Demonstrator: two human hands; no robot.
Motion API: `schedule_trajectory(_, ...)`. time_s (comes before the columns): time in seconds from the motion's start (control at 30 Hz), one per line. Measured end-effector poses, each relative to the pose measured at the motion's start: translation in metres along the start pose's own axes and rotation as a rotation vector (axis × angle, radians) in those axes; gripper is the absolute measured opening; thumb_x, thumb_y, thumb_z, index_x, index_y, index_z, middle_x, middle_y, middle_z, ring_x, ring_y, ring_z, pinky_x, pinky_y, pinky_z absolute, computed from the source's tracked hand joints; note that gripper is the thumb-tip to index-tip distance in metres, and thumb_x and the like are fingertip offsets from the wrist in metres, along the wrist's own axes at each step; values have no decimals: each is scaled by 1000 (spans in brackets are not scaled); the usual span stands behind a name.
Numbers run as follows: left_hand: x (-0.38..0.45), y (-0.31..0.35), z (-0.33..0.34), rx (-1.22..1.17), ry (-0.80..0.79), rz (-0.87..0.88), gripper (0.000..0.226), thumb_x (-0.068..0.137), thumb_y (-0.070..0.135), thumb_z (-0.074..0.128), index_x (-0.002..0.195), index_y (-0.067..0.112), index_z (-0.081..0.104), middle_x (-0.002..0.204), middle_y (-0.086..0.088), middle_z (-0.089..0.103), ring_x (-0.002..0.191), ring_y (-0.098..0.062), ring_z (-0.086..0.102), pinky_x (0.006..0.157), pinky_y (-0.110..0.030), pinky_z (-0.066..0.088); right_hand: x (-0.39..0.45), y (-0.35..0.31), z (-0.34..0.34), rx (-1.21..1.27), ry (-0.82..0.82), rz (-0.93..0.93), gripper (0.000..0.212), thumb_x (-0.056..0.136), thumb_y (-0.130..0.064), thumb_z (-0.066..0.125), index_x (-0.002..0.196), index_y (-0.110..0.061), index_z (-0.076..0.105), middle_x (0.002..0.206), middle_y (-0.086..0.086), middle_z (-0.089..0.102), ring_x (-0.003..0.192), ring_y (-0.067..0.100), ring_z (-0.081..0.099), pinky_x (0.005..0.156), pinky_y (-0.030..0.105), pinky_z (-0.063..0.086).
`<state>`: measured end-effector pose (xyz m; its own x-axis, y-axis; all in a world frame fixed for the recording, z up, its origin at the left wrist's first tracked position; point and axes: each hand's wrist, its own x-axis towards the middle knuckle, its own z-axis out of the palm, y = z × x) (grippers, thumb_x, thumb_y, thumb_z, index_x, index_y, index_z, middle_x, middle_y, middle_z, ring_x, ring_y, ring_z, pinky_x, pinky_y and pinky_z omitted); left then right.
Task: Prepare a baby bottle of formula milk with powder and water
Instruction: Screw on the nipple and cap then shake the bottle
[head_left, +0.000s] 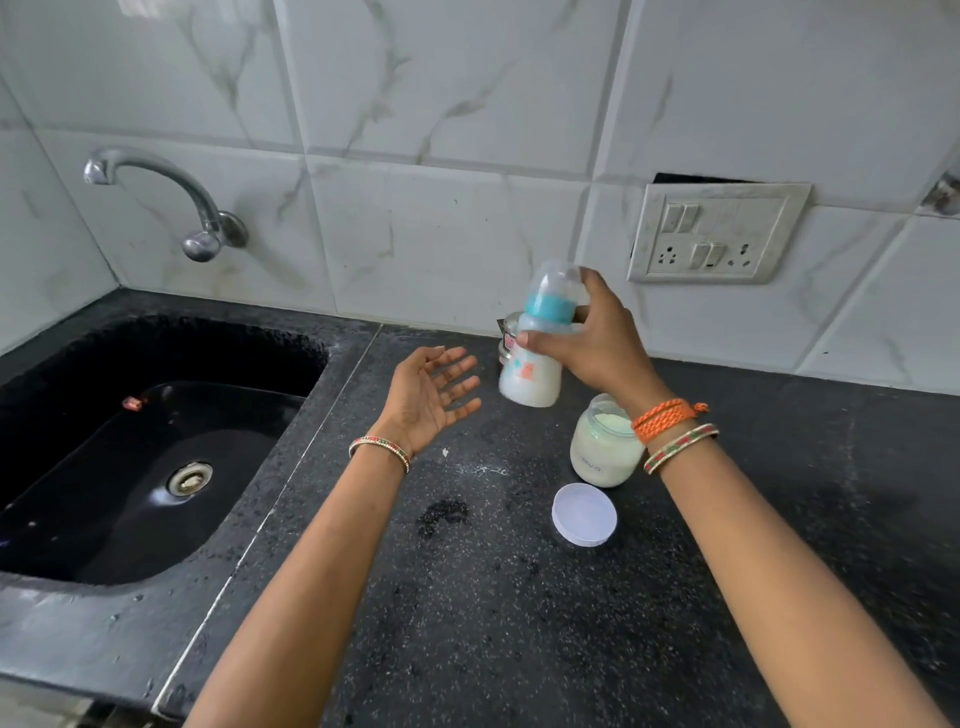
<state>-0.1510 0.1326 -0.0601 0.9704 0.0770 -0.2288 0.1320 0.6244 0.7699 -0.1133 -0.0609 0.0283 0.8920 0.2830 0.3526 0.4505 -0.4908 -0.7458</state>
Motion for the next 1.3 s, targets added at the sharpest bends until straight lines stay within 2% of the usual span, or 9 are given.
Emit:
schedule_trajectory(0.23,0,-2,3,-15,14,4,23,90,30,45,97,15,62,104,-2,66,89,-21,61,75,-39,51,1,-1,-9,22,38,19,80,60,-19,86,128,-29,46,107,-2,64,91,16,63,73,29,49)
schedule_trajectory(0.4,0,-2,5,-13,28,5,22,89,29,45,94,16,62,101,-1,66,86,-20,61,76,-39,51,-5,-15,-14,109,82,11,82,58,-20,87,129,-34,48,104,-6,64,93,14,64,82,34,54)
schedule_trajectory(0.57,0,0,10,-17,24,6,22,89,29,45,93,15,62,100,-1,65,87,-21,60,77,-38,50,-4,-28,-21,241,85,21,80,58,-20,88,128,-28,49,113,-2,66,97,16,66,79,36,56)
schedule_trajectory(0.67,0,1,9,-27,15,13,22,89,29,45,93,16,62,98,0,67,86,-20,61,76,-38,51,-10,-40,-18,814,376,67,62,69,-12,83,122,-14,53,105,10,71,91,22,71,72,43,60)
schedule_trajectory(0.73,-1,0,7,-42,17,18,22,89,29,45,91,16,63,95,1,67,83,-20,61,75,-37,51,-15,-37,-9,986,599,-12,55,74,-7,79,119,-20,50,105,8,69,94,20,70,76,49,58)
schedule_trajectory(0.87,-2,-1,4,-47,39,14,20,88,27,45,89,16,62,92,0,66,80,-19,60,73,-37,50,-23,-23,10,792,328,43,52,69,-14,82,114,-12,56,98,7,73,89,18,72,68,37,59)
schedule_trajectory(0.97,-3,-4,2,-22,50,14,20,87,28,46,91,16,62,92,1,67,80,-19,60,73,-37,51,-18,-11,15,578,416,-44,71,69,-13,84,131,-9,49,114,9,68,97,14,69,78,23,56)
schedule_trajectory(1.1,-5,-8,0,76,65,0,18,87,26,48,91,16,62,91,1,65,80,-18,60,71,-35,51,-11,7,26,330,187,16,73,65,-24,85,129,-16,52,110,-3,65,91,4,63,72,9,51)
schedule_trajectory(1.3,-1,-17,0,200,176,-42,16,94,19,43,95,17,59,89,2,62,77,-15,56,72,-34,49,-9,44,66,63,-112,153,71,60,-27,87,120,-18,50,113,2,66,100,18,63,85,35,53)
